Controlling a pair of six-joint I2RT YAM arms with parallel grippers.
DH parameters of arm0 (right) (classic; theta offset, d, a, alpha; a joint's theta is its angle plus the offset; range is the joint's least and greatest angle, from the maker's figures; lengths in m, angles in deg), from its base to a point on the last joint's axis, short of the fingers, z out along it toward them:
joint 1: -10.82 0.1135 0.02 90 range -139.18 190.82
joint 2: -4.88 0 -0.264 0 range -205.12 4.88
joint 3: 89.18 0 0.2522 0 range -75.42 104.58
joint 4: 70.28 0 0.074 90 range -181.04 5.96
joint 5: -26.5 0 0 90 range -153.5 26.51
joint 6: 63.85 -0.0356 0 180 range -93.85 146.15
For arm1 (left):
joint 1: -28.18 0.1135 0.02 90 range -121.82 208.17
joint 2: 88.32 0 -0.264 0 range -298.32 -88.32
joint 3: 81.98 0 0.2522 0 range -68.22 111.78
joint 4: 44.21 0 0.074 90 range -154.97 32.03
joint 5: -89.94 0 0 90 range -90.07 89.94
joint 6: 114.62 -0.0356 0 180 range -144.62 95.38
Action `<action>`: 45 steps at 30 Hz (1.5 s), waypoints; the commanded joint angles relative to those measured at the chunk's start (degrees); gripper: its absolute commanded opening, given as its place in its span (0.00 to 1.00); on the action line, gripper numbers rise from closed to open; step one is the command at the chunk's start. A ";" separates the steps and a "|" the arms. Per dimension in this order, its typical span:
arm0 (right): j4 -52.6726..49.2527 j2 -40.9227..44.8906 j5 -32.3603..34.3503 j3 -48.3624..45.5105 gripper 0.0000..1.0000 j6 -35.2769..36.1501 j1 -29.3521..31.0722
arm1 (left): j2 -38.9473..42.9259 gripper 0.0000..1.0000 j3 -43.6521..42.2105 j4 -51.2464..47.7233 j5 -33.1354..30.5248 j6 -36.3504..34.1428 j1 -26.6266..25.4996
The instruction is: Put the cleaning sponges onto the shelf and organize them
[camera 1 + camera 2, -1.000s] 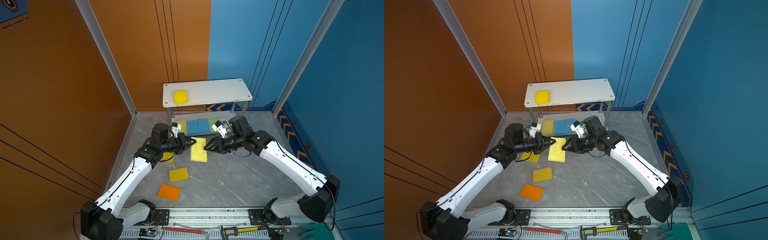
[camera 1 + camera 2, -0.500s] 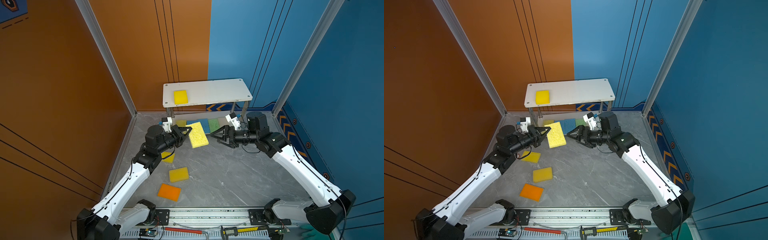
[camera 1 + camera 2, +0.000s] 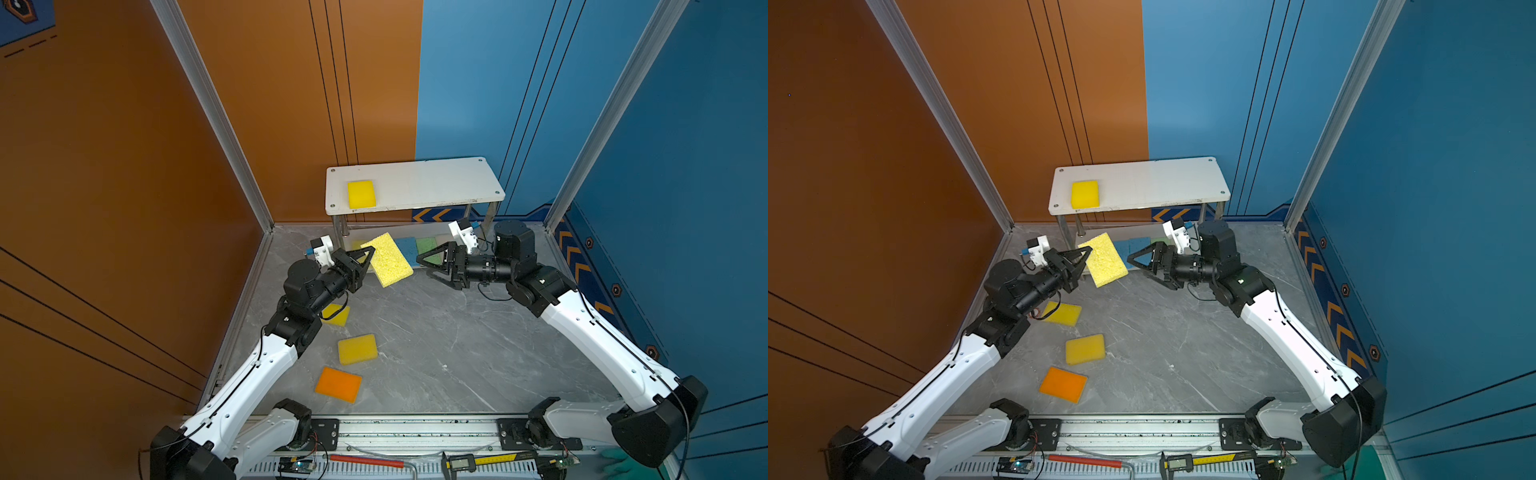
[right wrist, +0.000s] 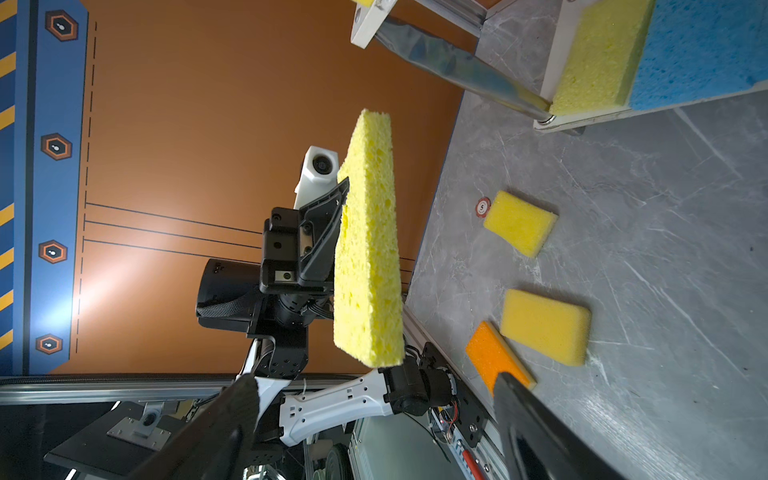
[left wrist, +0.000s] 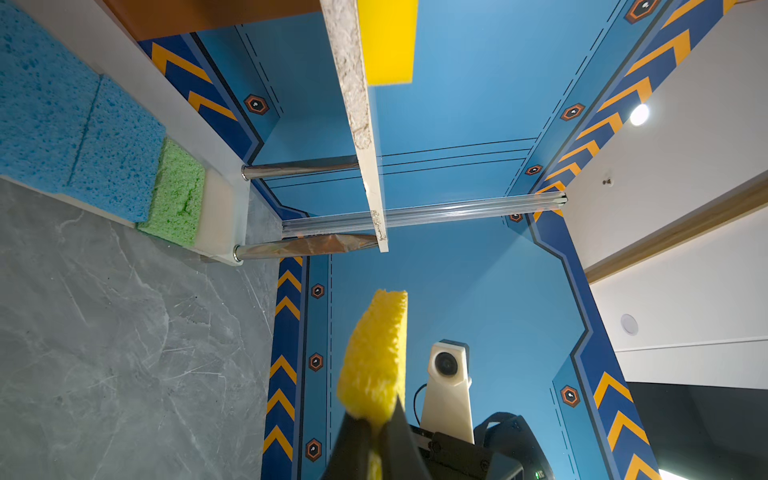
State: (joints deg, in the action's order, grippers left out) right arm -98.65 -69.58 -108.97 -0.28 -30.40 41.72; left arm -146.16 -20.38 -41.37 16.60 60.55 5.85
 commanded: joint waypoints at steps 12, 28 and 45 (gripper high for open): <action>7.21 -4.79 -0.58 2.59 0.75 -2.66 4.06 | 0.80 0.06 -0.26 3.09 -0.73 0.97 -0.70; 7.17 -5.63 0.71 3.27 0.20 -2.95 5.11 | 0.63 0.06 -0.36 3.09 -1.12 0.88 -1.43; 4.72 -1.81 4.18 4.58 0.13 -1.62 0.58 | 1.32 0.98 0.44 -0.44 3.61 -0.40 1.58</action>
State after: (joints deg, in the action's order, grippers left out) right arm -93.05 -74.41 -106.50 1.90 -33.70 43.05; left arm -146.31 -20.36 -40.11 17.56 61.82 6.39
